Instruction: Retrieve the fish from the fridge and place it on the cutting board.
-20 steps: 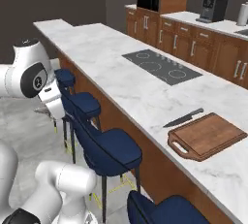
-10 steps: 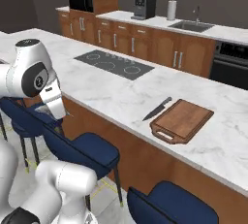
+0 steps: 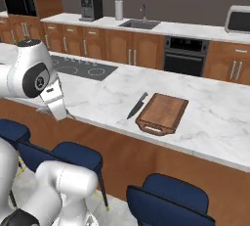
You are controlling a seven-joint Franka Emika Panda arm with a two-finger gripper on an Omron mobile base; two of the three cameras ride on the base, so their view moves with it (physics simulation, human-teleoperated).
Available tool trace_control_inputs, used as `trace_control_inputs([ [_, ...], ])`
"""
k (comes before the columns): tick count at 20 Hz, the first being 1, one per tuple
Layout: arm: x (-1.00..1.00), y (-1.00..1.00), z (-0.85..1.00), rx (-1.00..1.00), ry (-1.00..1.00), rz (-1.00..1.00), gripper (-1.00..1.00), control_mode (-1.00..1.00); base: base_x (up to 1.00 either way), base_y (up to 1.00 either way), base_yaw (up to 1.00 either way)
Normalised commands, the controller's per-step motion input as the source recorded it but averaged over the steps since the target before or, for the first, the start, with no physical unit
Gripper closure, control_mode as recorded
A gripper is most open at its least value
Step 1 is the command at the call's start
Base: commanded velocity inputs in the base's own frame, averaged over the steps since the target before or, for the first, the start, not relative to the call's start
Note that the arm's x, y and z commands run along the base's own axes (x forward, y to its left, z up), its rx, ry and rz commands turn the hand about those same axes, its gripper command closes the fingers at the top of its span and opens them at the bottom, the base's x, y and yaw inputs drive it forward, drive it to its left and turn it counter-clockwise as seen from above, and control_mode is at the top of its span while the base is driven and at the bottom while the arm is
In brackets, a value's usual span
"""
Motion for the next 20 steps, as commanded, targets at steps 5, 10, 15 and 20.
trace_control_inputs([
  [5, 0.00, 0.00, 0.00, 0.00, 0.00, 0.00, 1.00, 1.00, 0.02, -0.39, -0.56],
  [10, 0.00, 0.00, 0.00, 0.00, 0.00, 0.00, 1.00, 1.00, 0.16, -0.31, -0.63],
  [15, 0.00, 0.00, 0.00, 0.00, 0.00, 0.00, 1.00, 1.00, 0.23, 0.00, -0.85],
  [20, 0.00, 0.00, 0.00, 0.00, 0.00, 0.00, 1.00, 1.00, 0.05, -0.03, -0.91],
])
